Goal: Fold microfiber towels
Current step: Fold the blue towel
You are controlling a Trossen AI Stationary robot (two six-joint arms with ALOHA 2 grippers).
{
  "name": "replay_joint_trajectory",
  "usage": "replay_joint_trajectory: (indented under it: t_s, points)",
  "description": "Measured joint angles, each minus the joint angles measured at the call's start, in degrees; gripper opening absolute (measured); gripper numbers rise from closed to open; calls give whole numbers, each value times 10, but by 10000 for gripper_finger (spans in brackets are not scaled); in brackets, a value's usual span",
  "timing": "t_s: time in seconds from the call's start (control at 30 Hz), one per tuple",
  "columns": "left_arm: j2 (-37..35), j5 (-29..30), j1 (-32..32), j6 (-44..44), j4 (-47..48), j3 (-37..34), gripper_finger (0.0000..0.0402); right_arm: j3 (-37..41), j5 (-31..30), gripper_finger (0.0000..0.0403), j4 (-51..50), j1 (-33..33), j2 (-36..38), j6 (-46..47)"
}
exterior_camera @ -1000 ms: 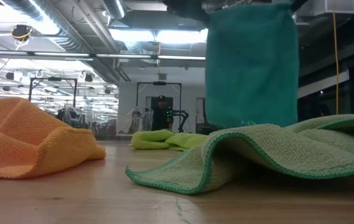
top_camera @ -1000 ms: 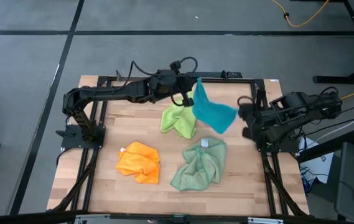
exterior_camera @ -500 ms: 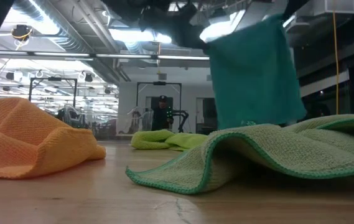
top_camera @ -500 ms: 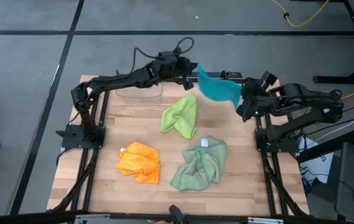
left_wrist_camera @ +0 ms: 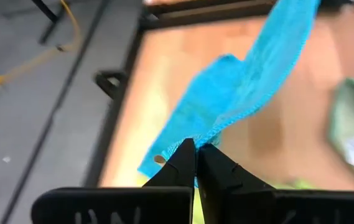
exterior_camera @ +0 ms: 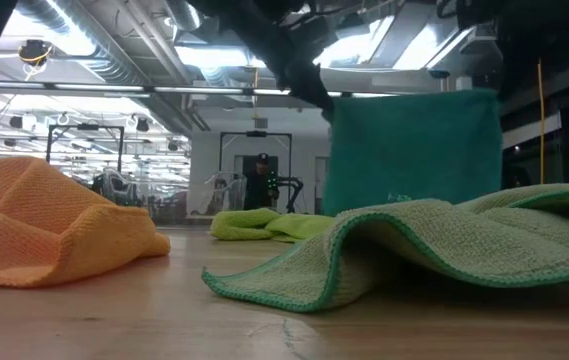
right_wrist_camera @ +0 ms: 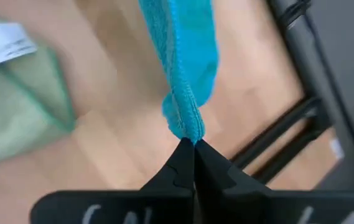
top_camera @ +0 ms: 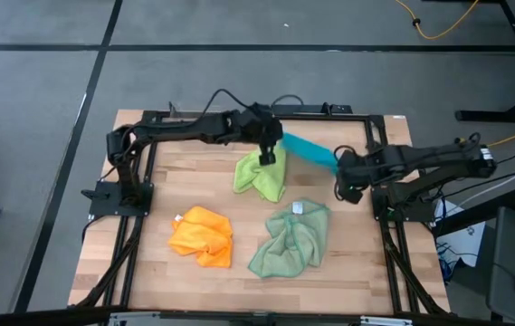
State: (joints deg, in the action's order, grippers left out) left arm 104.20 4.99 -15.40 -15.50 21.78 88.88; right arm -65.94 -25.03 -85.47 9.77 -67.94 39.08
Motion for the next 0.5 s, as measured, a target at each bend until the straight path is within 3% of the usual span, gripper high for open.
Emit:
replay_joint_trajectory:
  t_s: [0.23, 0.5]
  points:
    - [0, 0, 49, 73, 122, 0, 0, 92, 55, 0, 123, 44, 0, 28]
    - [0, 0, 82, 94, 202, 0, 0, 169, 156, 0, 344, 71, 0, -27]
